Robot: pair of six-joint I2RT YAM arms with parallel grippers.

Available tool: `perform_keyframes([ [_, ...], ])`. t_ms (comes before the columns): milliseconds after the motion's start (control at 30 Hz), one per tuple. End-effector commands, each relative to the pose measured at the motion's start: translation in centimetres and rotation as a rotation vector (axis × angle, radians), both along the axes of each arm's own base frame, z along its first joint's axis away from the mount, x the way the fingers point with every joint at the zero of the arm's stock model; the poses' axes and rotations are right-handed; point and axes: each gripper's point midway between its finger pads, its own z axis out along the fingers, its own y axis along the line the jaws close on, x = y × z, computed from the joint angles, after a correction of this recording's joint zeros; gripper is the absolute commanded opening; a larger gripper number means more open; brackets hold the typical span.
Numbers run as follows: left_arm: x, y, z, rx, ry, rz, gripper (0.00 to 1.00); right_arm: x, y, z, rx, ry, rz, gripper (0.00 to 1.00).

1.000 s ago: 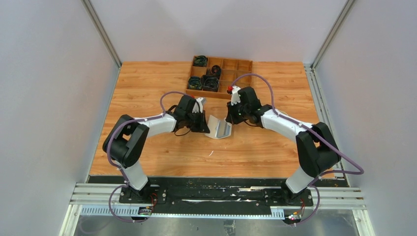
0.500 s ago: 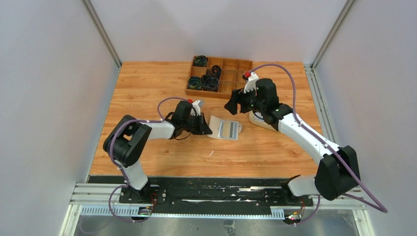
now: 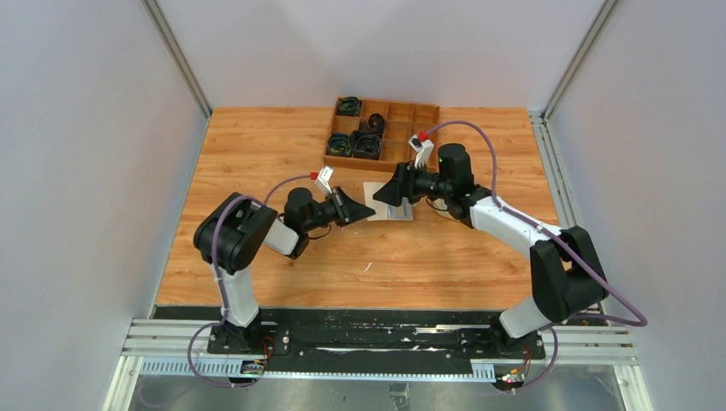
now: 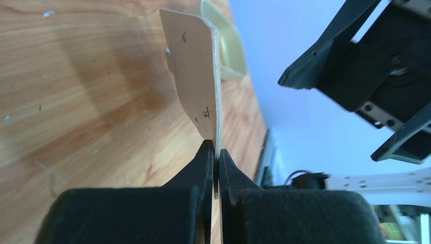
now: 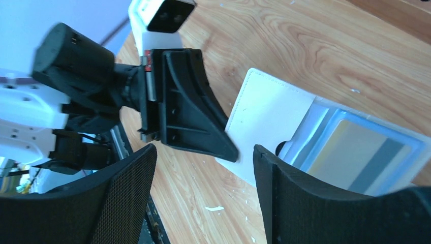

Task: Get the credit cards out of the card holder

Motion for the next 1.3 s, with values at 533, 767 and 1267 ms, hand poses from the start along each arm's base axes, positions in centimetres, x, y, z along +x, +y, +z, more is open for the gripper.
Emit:
perform_keyframes([
  [533, -0.6, -0.3, 8.9, -0.295, -0.178, -0.074, 0.00, 1.4, -0.3, 0.1, 0.169, 0.084, 0.024, 0.56],
  [767, -0.7, -0.3, 9.4, -0.300, -0.187, -0.079, 0.00, 1.5, -0.5, 0.2, 0.213, 0.105, 0.026, 0.27],
  [1267, -0.6, 0.6, 8.3, -0.280, -0.168, -0.068, 0.00, 1.3, -1.9, 1.4, 0.245, 0.091, 0.019, 0.00],
])
